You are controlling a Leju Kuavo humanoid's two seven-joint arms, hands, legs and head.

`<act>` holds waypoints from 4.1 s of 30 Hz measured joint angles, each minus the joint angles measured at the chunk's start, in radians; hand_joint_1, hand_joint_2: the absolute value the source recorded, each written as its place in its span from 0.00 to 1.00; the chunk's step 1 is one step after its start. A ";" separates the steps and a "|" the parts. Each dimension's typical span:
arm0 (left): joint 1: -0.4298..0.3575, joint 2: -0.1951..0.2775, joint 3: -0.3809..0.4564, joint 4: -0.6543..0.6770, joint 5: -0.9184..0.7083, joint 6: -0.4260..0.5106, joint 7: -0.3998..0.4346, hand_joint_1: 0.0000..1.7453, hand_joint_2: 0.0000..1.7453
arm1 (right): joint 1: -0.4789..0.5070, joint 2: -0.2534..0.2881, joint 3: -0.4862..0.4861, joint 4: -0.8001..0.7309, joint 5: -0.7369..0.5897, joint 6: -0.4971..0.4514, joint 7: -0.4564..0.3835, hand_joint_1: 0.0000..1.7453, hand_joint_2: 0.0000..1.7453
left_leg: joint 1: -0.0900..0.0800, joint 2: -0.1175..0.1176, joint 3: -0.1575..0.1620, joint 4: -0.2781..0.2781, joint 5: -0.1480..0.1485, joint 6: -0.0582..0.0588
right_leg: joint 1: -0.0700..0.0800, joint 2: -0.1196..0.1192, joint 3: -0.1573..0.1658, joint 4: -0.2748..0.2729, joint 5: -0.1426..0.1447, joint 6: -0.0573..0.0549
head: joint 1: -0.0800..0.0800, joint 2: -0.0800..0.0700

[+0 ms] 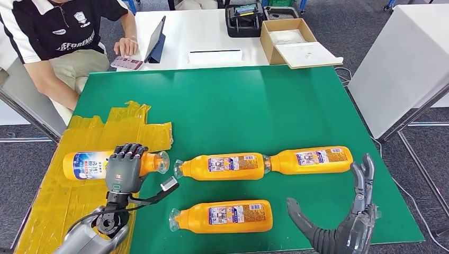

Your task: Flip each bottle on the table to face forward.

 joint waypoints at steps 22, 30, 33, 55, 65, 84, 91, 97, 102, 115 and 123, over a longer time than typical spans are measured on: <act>-0.019 0.018 0.003 0.152 0.000 -0.102 -0.034 0.00 1.00 | 0.024 0.004 0.000 -0.018 0.033 0.010 0.024 0.00 1.00 | 0.000 0.000 0.000 0.000 0.000 0.000 | 0.000 0.000 0.000 0.000 0.000 0.000 | 0.000 0.000; 0.001 -0.007 0.080 0.145 0.000 -0.175 -0.055 0.00 1.00 | 0.016 0.018 -0.001 -0.018 0.030 0.021 0.024 0.00 1.00 | 0.000 0.000 0.000 0.000 0.000 0.000 | 0.000 0.000 0.000 0.000 0.000 0.000 | 0.000 0.000; 0.000 -0.017 0.098 0.144 0.000 -0.194 -0.068 0.00 1.00 | 0.017 0.020 -0.001 -0.018 0.029 0.022 0.024 0.00 1.00 | 0.000 0.000 0.000 0.000 0.000 0.000 | 0.000 0.000 0.000 0.000 0.000 0.000 | 0.000 0.000; 0.180 -0.235 0.513 -0.433 0.389 -0.116 -0.606 0.00 1.00 | -0.004 0.015 -0.205 -0.042 0.492 0.149 0.283 0.00 1.00 | 0.000 0.000 -0.001 0.000 -0.001 0.000 | 0.000 0.000 0.000 0.000 0.000 0.000 | 0.000 0.000; 0.187 -0.237 0.522 -0.509 0.502 -0.120 -0.664 0.00 1.00 | -0.036 -0.014 -0.261 -0.027 0.562 0.407 0.342 0.00 1.00 | 0.000 0.000 0.000 0.000 0.000 0.000 | 0.000 0.000 0.000 0.000 0.000 0.000 | 0.000 0.000; 0.149 -0.262 0.382 -0.381 0.920 -0.198 -0.920 0.00 1.00 | -0.442 -0.345 -0.256 0.704 0.373 0.581 0.084 0.00 1.00 | -0.003 0.001 -0.002 0.001 0.002 0.007 | -0.005 0.001 0.000 0.000 0.003 0.004 | -0.001 0.000; 0.194 -0.256 0.412 -0.359 0.985 -0.170 -0.973 0.00 1.00 | -0.555 -0.273 -0.167 0.930 0.381 0.519 0.069 0.00 1.00 | -0.001 0.000 -0.002 0.000 0.002 0.007 | -0.002 0.000 0.000 0.000 0.003 0.003 | -0.001 0.000; 0.202 -0.241 0.428 -0.350 1.054 -0.149 -0.995 0.00 1.00 | -0.628 -0.225 -0.125 1.043 0.392 0.519 0.050 0.00 1.00 | 0.000 0.001 -0.004 -0.001 0.002 0.006 | -0.002 0.001 -0.001 0.001 0.003 0.003 | 0.000 0.000; 0.250 -0.214 0.452 -0.369 1.120 -0.133 -1.014 0.00 1.00 | -0.756 -0.143 -0.062 1.202 0.409 0.555 0.037 0.00 1.00 | -0.001 0.001 -0.002 0.000 0.004 0.004 | -0.002 0.003 -0.001 0.001 0.003 0.003 | -0.001 0.000; 0.346 -0.194 0.473 -0.448 1.112 -0.129 -0.994 0.00 1.00 | -0.895 -0.115 0.023 1.383 0.374 0.621 0.080 0.00 1.00 | -0.002 -0.001 -0.004 0.000 0.004 0.004 | -0.003 -0.001 -0.002 0.000 0.003 0.003 | 0.000 0.000; 0.312 -0.205 0.470 -0.431 1.105 -0.118 -0.980 0.00 1.00 | -0.943 -0.174 0.025 1.429 0.320 0.733 0.123 0.00 1.00 | -0.002 -0.003 -0.003 0.001 0.005 0.005 | -0.003 -0.002 -0.001 0.000 0.003 0.004 | 0.000 0.000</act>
